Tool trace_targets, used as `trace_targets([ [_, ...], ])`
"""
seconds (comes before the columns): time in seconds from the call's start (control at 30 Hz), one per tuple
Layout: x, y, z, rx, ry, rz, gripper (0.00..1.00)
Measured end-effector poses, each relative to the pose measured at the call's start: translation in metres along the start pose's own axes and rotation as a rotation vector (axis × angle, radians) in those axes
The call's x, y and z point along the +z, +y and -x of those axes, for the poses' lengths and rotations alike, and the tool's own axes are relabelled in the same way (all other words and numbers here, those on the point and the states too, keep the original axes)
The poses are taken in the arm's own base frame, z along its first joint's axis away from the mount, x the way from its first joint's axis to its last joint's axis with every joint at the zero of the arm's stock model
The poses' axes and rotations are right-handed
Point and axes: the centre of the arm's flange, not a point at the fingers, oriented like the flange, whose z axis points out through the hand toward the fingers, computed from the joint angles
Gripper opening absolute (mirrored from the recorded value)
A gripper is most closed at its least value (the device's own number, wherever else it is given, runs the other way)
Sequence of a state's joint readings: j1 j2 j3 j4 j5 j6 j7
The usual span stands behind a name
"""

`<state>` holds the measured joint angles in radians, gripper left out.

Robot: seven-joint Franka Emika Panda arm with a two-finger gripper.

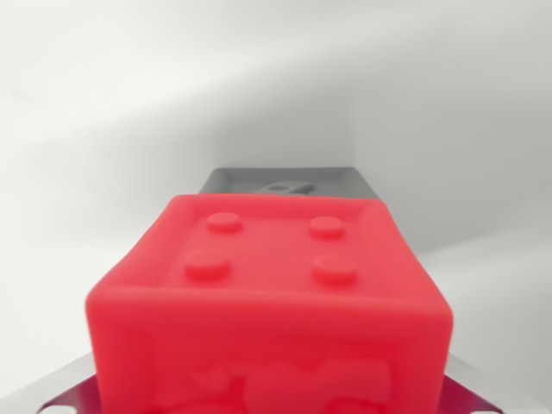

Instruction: Destack cube

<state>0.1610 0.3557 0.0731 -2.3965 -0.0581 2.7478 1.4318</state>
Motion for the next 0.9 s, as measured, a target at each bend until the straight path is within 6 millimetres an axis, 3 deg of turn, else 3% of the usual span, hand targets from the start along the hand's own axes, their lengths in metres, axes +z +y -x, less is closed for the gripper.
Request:
trace_targets([
  [0.9,-0.041,-0.001,0.0,0.0,0.004,-0.004,0.0],
])
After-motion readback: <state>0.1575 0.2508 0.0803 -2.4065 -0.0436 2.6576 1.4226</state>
